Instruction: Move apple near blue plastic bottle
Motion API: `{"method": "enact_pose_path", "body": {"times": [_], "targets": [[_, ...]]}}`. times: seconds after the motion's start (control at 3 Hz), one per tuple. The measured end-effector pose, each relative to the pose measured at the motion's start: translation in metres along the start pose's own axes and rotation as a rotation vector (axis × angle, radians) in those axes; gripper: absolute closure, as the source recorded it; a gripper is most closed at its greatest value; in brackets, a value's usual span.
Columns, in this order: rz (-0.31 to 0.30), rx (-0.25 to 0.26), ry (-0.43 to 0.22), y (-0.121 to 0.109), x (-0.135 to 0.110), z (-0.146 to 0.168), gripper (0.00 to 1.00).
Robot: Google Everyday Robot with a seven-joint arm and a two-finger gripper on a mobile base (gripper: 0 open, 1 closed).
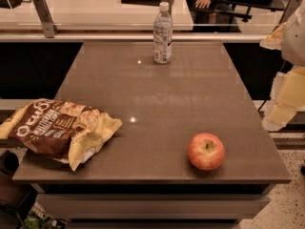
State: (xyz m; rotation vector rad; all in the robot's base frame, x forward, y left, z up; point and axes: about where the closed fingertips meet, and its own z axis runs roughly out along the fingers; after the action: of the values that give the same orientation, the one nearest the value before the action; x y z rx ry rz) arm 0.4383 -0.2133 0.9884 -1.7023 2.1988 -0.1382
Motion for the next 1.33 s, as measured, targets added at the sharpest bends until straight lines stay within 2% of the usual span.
{"method": "enact_pose_path", "body": {"times": [0.33, 0.67, 1.33], "targets": [[0.000, 0.000, 0.000, 0.000, 0.000, 0.000, 0.00], [0.005, -0.015, -0.036, 0.004, 0.001, 0.008, 0.00], [0.010, -0.084, -0.154, 0.023, -0.001, 0.039, 0.00]]}}
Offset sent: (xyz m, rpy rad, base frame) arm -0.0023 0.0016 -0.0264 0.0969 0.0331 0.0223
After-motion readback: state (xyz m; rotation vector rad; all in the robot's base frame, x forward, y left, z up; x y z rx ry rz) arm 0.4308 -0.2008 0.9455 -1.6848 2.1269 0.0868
